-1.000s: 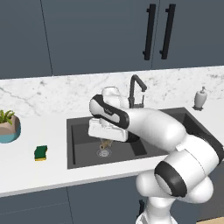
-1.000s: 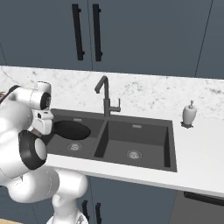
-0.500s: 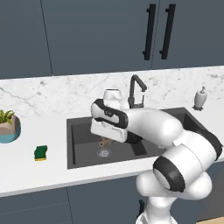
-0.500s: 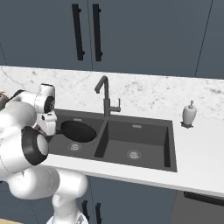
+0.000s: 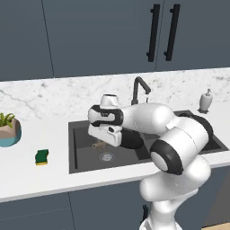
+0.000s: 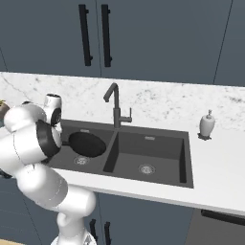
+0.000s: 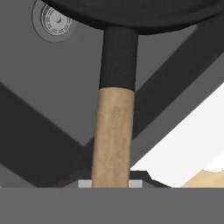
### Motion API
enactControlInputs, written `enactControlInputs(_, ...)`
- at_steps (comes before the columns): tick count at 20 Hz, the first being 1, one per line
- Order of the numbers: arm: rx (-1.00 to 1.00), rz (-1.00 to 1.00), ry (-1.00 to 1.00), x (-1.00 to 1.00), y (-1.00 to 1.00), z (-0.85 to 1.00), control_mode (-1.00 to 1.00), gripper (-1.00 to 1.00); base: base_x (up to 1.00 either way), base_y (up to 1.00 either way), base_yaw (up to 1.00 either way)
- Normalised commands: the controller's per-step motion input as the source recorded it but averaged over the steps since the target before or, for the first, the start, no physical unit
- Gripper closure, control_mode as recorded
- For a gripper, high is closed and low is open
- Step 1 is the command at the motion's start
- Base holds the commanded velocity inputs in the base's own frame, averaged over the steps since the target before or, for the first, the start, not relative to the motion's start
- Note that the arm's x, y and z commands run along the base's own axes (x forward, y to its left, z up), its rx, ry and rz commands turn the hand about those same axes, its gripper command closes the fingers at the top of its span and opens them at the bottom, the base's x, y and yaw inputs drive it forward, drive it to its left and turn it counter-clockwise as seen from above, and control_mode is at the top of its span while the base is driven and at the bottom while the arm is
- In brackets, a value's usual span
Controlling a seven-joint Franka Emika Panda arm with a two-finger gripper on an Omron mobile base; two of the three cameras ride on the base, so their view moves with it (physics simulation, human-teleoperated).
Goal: Pick the pan and sponge and place them into the sink. Then turn on the water.
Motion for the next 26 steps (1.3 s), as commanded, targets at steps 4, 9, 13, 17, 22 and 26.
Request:
enactControlInputs(4,-0.03,-0.02,0.00,0.40,0.40,-0.20,-1.00,1.00,0.00,0.00,0.00)
enactControlInputs(9,-0.04,-0.01,-0.01,0.09,0.22,-0.23,-1.00,1.00,0.00,0.00,0.00)
enactControlInputs(13,-0.14,-0.05,-0.11,0.02,-0.07,-0.39,-1.00,1.00,0.00,0.00,0.00)
enactControlInputs(17,-0.16,-0.07,-0.09,0.12,-0.31,-0.42,-1.00,1.00,0.00,0.00,0.00)
enactControlInputs(22,-0.13,-0.06,-0.11,0.16,-0.50,-0.40,-1.00,1.00,0.00,0.00,0.00)
enactControlInputs(26,-0.14,-0.03,-0.24,0.24,-0.47,-0.32,-1.00,1.00,0.00,0.00,0.00)
